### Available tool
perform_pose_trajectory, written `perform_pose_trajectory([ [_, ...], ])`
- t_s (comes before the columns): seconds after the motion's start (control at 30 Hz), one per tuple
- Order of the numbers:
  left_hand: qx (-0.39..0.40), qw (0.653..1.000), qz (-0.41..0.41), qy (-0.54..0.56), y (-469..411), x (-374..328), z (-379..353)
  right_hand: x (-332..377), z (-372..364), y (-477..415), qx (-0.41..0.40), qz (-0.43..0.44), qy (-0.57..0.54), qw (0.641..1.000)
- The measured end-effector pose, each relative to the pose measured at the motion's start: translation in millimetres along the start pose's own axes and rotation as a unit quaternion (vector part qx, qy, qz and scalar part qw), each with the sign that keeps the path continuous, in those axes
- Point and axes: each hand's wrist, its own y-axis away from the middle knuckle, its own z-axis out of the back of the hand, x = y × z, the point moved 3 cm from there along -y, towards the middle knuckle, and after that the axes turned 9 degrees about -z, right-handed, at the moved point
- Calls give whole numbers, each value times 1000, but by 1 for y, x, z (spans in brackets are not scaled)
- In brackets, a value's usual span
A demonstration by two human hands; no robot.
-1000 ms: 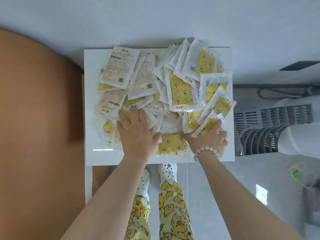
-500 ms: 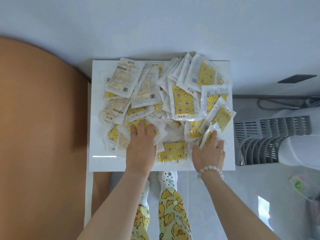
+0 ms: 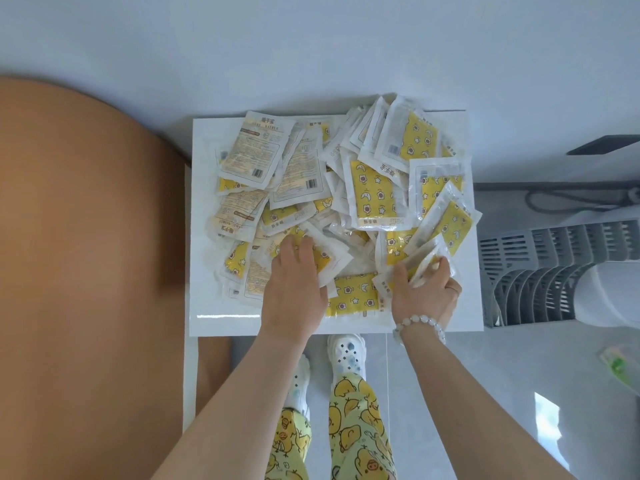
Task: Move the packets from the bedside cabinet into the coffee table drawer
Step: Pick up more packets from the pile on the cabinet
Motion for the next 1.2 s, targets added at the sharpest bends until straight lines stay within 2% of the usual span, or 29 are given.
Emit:
perform_pose_trajectory([
  [0.4, 76, 988, 30, -129, -17, -16, -6, 9, -6, 2, 11, -27, 75, 997],
  [0.57, 55, 993, 51, -93, -18, -10, 0, 3, -5, 2, 20, -1, 54, 998],
  [0.8, 54, 991, 29, -115, -6, -17, -5, -5, 3, -3, 30, 11, 5, 999],
  [1.0, 53, 995, -36, -73, 16, -36, -17, 4, -4, 2, 30, -6, 61, 998],
  [1.1, 46, 998, -39, -30, 26, -36, -23, 9, -9, 3, 24, -36, 99, 994],
  [1.2, 39, 998, -42, -13, 29, -31, -24, 14, -11, 4, 11, -51, 91, 994],
])
